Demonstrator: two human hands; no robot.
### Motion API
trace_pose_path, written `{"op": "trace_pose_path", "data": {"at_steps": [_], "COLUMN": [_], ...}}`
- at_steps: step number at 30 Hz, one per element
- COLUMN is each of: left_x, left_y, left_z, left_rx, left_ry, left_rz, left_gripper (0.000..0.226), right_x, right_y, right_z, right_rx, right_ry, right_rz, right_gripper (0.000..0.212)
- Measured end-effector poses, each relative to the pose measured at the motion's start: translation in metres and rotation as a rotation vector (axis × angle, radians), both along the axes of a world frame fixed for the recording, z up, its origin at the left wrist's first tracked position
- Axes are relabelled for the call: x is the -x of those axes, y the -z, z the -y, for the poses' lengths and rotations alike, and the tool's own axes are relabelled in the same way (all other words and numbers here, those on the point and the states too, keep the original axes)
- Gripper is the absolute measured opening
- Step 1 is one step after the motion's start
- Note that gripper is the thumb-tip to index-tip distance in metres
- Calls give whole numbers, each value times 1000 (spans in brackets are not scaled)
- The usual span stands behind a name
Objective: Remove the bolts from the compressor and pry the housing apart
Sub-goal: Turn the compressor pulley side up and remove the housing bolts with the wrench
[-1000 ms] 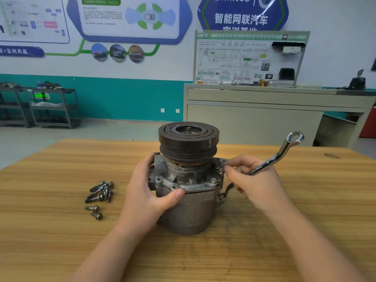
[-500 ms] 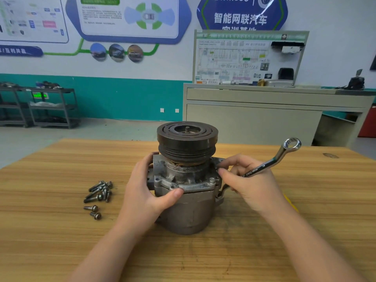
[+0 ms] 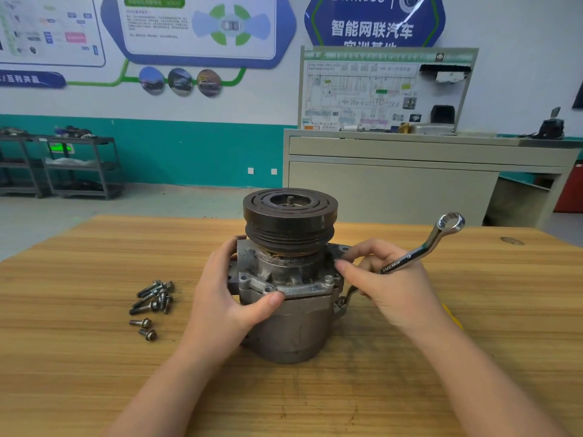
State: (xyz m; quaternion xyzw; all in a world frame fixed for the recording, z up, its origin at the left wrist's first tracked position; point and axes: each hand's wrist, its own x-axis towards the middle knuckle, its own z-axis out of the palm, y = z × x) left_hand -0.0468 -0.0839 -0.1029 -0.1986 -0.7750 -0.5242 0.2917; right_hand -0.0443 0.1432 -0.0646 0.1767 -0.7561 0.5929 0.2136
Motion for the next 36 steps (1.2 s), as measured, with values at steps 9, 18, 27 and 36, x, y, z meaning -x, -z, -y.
{"op": "trace_pose_path", "data": {"at_steps": [9, 18, 27, 36], "left_x": [-1, -1, -1, -1], "left_y": [-1, 0, 0, 0], "left_z": [0, 0, 0, 1], "left_rx": [0, -1, 4, 9], "left_ry": [-2, 6, 7, 9], "left_rz": [-6, 14, 22, 33], "left_gripper": [70, 74, 75, 74], "right_x": [1, 1, 0, 0], "right_y": [2, 3, 2, 2], "right_z": [-1, -2, -2, -1], "right_rx": [-4, 7, 19, 50], "right_ry": [-7, -8, -23, -70], "right_rz": [-4, -8, -9, 33], "right_gripper": [5, 8, 17, 10]}}
